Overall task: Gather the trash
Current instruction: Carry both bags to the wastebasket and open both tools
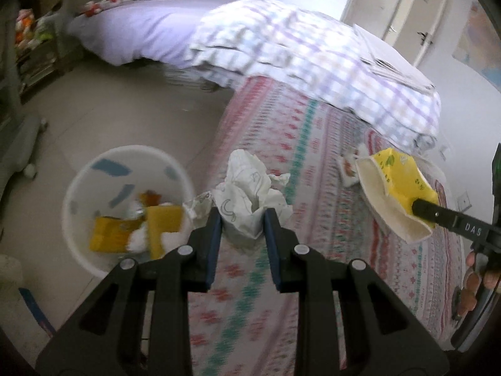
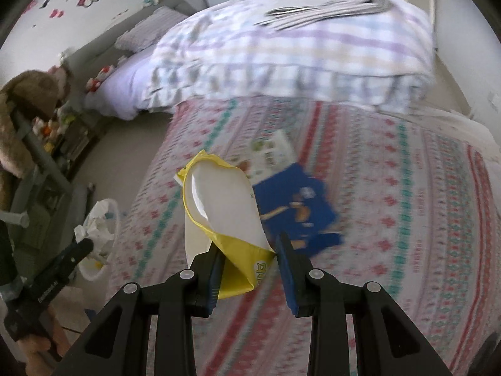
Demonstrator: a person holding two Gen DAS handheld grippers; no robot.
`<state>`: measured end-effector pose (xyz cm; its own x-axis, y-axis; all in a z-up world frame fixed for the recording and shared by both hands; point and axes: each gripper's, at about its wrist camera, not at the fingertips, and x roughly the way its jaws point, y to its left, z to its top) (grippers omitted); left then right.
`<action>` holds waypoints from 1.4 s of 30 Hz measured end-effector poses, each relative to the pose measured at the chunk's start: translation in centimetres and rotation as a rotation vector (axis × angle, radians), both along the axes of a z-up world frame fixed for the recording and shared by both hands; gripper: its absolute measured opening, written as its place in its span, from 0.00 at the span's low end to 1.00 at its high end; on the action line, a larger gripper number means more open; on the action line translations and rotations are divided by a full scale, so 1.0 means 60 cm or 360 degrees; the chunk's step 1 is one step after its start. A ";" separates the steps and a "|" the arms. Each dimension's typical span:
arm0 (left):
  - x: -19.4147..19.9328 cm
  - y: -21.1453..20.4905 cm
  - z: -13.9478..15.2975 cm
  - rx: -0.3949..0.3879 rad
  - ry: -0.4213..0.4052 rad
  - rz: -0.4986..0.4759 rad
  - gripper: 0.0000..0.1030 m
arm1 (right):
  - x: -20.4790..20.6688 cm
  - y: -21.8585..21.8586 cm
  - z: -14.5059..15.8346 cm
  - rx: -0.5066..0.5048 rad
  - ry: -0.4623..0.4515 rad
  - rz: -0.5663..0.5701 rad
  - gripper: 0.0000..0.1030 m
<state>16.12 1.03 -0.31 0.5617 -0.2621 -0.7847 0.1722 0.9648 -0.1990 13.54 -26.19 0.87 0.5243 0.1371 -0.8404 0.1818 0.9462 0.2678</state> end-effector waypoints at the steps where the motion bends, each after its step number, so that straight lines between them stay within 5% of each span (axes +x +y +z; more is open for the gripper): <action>1: 0.000 0.016 0.000 0.0003 0.0001 0.0024 0.28 | 0.004 0.012 -0.001 0.0009 -0.0002 0.0015 0.33; 18: 0.004 0.177 -0.020 0.0026 0.0057 0.0298 0.31 | 0.046 0.226 -0.028 0.0060 -0.0016 0.0296 0.33; 21: 0.005 0.198 -0.025 0.0017 0.0096 0.0381 0.51 | 0.050 0.245 -0.031 0.0053 -0.0031 0.0326 0.33; 23: 0.000 0.210 -0.024 0.0021 0.0095 0.0440 0.76 | 0.051 0.260 -0.034 0.0039 -0.0039 0.0351 0.33; 25: -0.006 0.223 -0.022 0.0044 0.0106 0.0488 0.82 | 0.054 0.269 -0.036 0.0033 -0.0039 0.0369 0.33; 28: -0.008 0.237 -0.034 0.0126 0.0232 0.0515 0.85 | 0.057 0.289 -0.039 0.0001 -0.0040 0.0412 0.33; 33: -0.020 0.259 -0.036 0.0251 0.0225 0.0570 0.90 | 0.065 0.325 -0.040 0.0003 -0.0055 0.0497 0.33; 42: -0.028 0.300 -0.036 0.0243 0.0244 0.0614 0.92 | 0.098 0.392 -0.056 -0.0107 -0.0049 0.0579 0.33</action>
<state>14.44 19.05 -2.45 0.4700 0.0696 -0.8799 -0.2268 0.9729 -0.0442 19.41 -2.65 -2.47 0.4764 0.2642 -0.8386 -0.1769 0.9631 0.2029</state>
